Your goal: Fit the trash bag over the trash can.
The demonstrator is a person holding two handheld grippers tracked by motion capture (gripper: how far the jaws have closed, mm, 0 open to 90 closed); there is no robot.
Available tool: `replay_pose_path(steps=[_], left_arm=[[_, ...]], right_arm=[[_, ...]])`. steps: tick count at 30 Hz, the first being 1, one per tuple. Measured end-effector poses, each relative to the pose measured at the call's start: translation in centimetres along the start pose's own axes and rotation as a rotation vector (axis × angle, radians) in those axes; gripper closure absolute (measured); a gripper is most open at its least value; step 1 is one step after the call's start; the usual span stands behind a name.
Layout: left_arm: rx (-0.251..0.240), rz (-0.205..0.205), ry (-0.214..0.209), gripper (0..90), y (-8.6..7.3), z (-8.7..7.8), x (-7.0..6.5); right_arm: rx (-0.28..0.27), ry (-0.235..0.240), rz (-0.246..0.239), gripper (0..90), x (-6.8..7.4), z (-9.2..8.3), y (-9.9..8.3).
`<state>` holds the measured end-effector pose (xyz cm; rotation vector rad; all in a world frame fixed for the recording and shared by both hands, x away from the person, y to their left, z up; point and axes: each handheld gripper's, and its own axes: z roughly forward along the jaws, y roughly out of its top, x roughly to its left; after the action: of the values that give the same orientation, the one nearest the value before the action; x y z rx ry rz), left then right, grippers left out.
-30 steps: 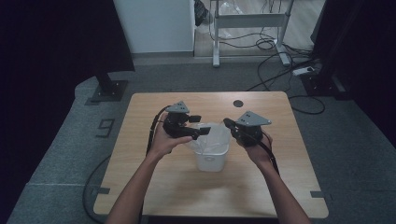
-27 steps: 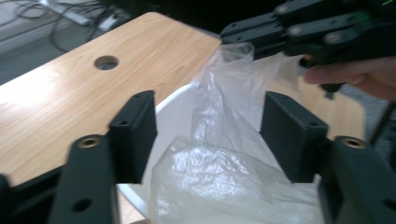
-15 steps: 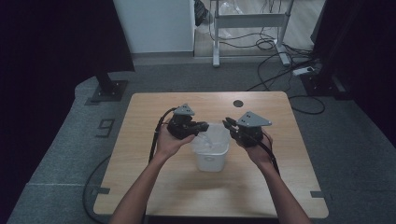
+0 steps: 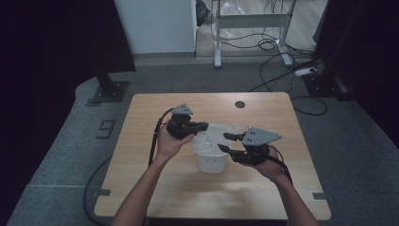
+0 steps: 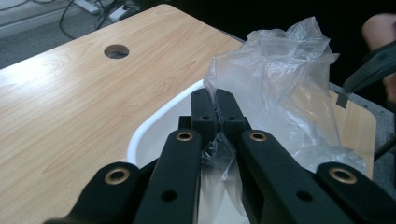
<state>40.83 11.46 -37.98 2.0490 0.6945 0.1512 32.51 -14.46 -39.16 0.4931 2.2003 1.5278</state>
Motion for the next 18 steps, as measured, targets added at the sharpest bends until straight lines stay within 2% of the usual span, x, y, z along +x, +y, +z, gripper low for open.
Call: replay_pose_path(steps=[3, 9, 14, 18], left_arm=[[0.003, 0.002, -0.005, 88.5, 0.0, 0.1, 0.1], [-0.002, -0.004, -0.013, 88.4, -0.1, 0.2, 0.2], [-0.003, -0.015, -0.019, 88.3, -0.2, 0.1, 0.3], [-0.007, -0.022, -0.024, 88.3, -0.2, 0.1, 0.4]], right_arm=[[0.012, 0.027, 0.017, 54.9, -0.4, 0.5, -0.7], [0.033, 0.047, 0.036, 54.3, -0.9, 1.1, -1.4], [0.051, 0.083, 0.031, 54.4, -0.8, 1.5, -1.5], [0.078, 0.113, 0.025, 59.6, -0.8, 2.2, -1.8]])
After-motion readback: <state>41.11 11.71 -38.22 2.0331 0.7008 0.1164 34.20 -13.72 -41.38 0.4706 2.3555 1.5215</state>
